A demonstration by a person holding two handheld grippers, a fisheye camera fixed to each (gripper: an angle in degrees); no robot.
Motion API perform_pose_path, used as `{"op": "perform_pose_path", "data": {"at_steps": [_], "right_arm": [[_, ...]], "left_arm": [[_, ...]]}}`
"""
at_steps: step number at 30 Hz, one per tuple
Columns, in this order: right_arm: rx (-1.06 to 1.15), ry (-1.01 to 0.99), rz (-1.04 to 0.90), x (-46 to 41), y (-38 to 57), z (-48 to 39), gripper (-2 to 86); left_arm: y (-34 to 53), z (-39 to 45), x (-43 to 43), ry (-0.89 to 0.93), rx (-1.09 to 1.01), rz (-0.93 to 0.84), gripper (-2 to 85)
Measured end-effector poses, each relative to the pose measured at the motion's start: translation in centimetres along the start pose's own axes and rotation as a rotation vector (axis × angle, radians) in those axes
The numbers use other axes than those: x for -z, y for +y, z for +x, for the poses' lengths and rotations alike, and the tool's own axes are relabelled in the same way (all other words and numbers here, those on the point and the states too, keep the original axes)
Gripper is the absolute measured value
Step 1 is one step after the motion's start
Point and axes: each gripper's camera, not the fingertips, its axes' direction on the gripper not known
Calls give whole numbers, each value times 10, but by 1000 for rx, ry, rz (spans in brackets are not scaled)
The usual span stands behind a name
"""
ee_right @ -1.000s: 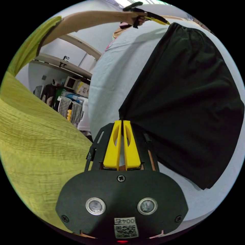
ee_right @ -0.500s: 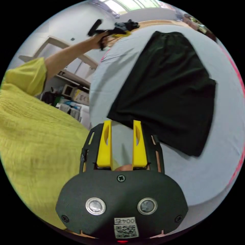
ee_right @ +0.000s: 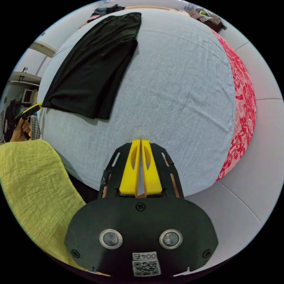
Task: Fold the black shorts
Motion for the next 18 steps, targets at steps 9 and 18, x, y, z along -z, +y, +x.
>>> {"op": "perform_pose_path", "data": {"at_steps": [9, 18], "right_arm": [[126, -117, 38, 28, 21, 76, -3], [-148, -1005, 290, 61, 2, 207, 61]], "left_arm": [[46, 19, -44, -116, 77, 72, 38], [38, 110, -70, 51, -203, 119, 40]]}}
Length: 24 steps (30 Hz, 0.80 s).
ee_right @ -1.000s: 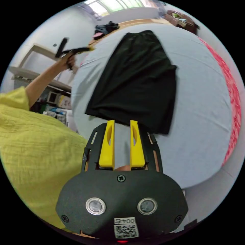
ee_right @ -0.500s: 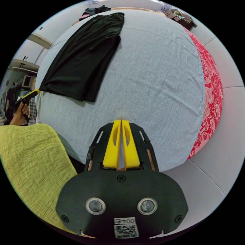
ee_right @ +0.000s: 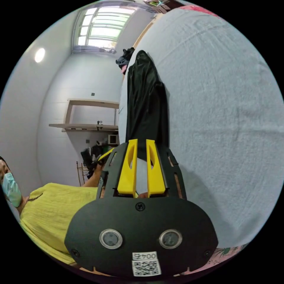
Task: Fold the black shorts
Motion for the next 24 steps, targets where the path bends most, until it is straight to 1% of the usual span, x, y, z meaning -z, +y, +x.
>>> {"op": "perform_pose_path", "data": {"at_steps": [1, 3, 4, 6, 9, 12, 16, 19, 21, 24], "right_arm": [[-8, -2, -30, 3, 1, 2, 64], [-20, 37, -65, 9, 7, 5, 64], [-36, 48, -83, 14, 12, 10, 65], [-74, 29, -79, 25, 18, 22, 72], [-132, -41, -61, 46, 17, 41, 86], [-150, -26, -69, 63, 10, 47, 94], [-167, -71, -74, 85, 5, 53, 87], [-181, -68, -90, 97, 2, 58, 89], [-197, -75, -92, 104, 0, 62, 87], [-216, -139, -79, 118, -4, 69, 83]], "left_arm": [[-4, 13, -9, 14, -50, -8, 41], [-17, 65, -52, 54, -244, -64, 50], [-18, 77, -64, 59, -292, -84, 55], [-20, 116, -108, 30, -447, -152, 72], [-19, 145, -153, -8, -580, -219, 87], [-17, 156, -183, -4, -610, -254, 99], [-14, 165, -209, 23, -614, -267, 109], [-9, 172, -228, 23, -621, -274, 112], [-9, 171, -244, 45, -575, -284, 113], [-9, 167, -260, 75, -521, -291, 113]]}}
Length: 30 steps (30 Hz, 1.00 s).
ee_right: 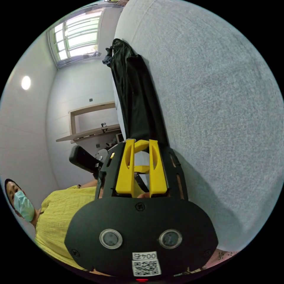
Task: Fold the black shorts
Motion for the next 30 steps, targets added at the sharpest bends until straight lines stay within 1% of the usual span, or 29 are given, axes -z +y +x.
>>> {"op": "perform_pose_path", "data": {"at_steps": [2, 7, 9, 11, 16, 18, 21, 25, 30], "right_arm": [[5, -65, -2, 10, -4, -1, 81], [27, -102, -17, 24, -14, -11, 77], [35, -68, 9, 37, -13, -16, 77], [28, 12, 34, 54, -10, -15, 81], [-49, -4, 29, 64, -10, 3, 101], [-49, 2, 30, 63, -12, 2, 107], [-44, -39, 4, 56, -16, -3, 111], [-50, 45, -8, 54, -17, -13, 109], [-65, 88, -16, 52, -16, -21, 108]], "left_arm": [[-2, -3, -8, 12, 19, 2, 113], [-9, -13, -29, 58, 89, 2, 110], [-12, -16, -38, 67, 101, -1, 108], [-13, -16, -44, 62, 90, -3, 108], [-15, -14, -59, 58, 53, 5, 110], [-18, -14, -65, 51, 46, 0, 109], [-22, -15, -72, 52, 43, -3, 109], [-25, -17, -78, 53, 42, -5, 108], [-28, -20, -83, 58, 46, 1, 106]]}}
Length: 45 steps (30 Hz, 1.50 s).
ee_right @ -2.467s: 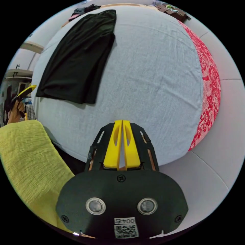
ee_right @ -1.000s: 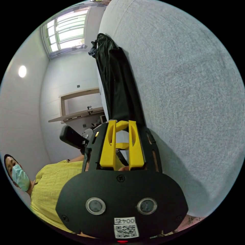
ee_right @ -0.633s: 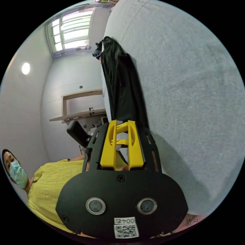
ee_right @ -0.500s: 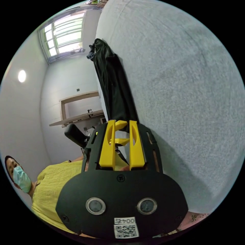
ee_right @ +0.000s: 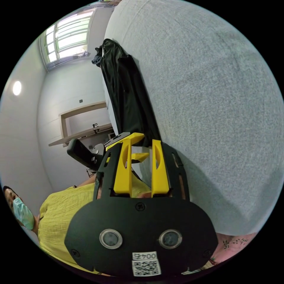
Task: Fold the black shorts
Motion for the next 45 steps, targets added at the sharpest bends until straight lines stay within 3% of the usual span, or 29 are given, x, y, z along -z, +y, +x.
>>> {"op": "perform_pose_path", "data": {"at_steps": [10, 18, 21, 25, 31, 42, 45], "right_arm": [[-27, -84, -49, -40, -14, -17, 51], [98, -128, 0, -64, -9, -51, 45], [283, 13, 150, -51, -6, -86, 52], [513, 435, 291, -61, -8, -139, 65], [730, 822, 245, -141, -31, -178, 88], [881, 964, 218, -240, -57, -206, 91], [910, 946, 254, -247, -61, -214, 52]], "left_arm": [[-4, -6, 0, 2, 4, 5, 94], [0, -25, 14, 2, 115, 12, 18], [6, -34, 39, 47, 190, 58, 9], [16, -41, 84, 98, 255, 157, 6], [36, -53, 151, 133, 341, 312, 5], [60, -49, 201, 145, 355, 340, 4], [63, -47, 206, 163, 351, 334, 4]]}}
